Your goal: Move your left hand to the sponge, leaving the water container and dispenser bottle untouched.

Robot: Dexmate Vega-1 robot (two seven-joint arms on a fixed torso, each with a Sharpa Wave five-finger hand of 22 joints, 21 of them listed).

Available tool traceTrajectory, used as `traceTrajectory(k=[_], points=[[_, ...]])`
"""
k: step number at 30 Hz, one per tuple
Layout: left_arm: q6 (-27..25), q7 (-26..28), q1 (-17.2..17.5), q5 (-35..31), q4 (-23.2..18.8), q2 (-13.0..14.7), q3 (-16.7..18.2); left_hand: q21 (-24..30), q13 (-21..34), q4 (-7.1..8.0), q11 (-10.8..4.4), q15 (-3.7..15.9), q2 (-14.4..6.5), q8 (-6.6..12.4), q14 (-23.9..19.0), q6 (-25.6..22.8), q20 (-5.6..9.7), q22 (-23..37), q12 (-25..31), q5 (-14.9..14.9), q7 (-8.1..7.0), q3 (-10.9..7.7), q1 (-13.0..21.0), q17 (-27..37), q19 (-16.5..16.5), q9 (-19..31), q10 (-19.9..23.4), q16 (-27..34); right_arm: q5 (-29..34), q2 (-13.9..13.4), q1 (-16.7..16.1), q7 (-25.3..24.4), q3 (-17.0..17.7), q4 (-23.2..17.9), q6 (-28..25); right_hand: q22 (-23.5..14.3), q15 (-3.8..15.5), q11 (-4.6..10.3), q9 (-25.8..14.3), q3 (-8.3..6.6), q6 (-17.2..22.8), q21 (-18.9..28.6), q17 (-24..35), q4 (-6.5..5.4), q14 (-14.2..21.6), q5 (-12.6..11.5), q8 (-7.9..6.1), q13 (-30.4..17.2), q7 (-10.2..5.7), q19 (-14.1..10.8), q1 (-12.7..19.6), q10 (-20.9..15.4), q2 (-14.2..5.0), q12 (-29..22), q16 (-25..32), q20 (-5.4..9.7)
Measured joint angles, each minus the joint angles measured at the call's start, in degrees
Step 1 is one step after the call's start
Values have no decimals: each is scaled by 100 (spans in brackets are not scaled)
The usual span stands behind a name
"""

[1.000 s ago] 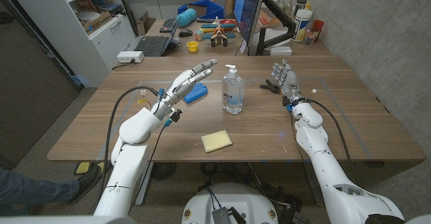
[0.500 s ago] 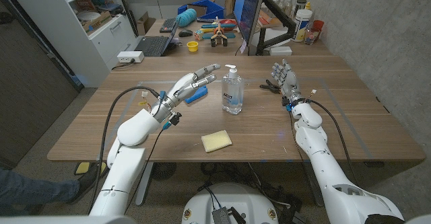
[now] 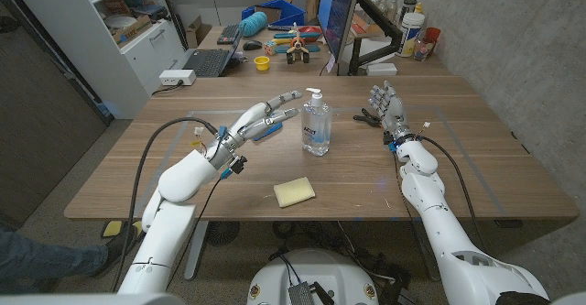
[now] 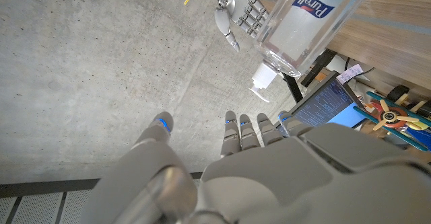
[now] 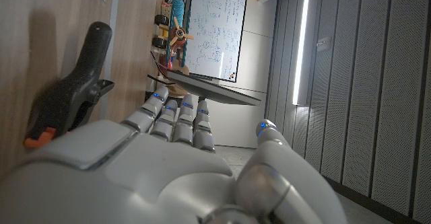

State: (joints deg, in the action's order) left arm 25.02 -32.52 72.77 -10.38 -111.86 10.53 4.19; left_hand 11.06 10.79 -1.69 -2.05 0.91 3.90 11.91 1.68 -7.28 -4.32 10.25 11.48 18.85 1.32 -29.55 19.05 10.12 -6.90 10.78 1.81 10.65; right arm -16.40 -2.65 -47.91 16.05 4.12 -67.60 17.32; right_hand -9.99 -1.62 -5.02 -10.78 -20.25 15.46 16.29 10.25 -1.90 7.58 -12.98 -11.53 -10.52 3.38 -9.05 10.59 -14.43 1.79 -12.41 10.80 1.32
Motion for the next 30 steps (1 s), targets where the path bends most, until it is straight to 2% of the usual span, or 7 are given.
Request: traceTrajectory(k=[30], points=[[150, 253, 224, -881, -459, 241, -66, 41, 0, -207, -91, 2, -44, 0, -61, -134, -53, 0, 40, -21, -71, -65, 347, 1, 54, 0, 93, 0, -55, -34, -22, 26, 17, -39, 15, 0, 0, 0, 0, 24, 0, -44, 0, 24, 0, 0, 0, 0, 0, -31, 0, 0, 0, 0, 0, -31]])
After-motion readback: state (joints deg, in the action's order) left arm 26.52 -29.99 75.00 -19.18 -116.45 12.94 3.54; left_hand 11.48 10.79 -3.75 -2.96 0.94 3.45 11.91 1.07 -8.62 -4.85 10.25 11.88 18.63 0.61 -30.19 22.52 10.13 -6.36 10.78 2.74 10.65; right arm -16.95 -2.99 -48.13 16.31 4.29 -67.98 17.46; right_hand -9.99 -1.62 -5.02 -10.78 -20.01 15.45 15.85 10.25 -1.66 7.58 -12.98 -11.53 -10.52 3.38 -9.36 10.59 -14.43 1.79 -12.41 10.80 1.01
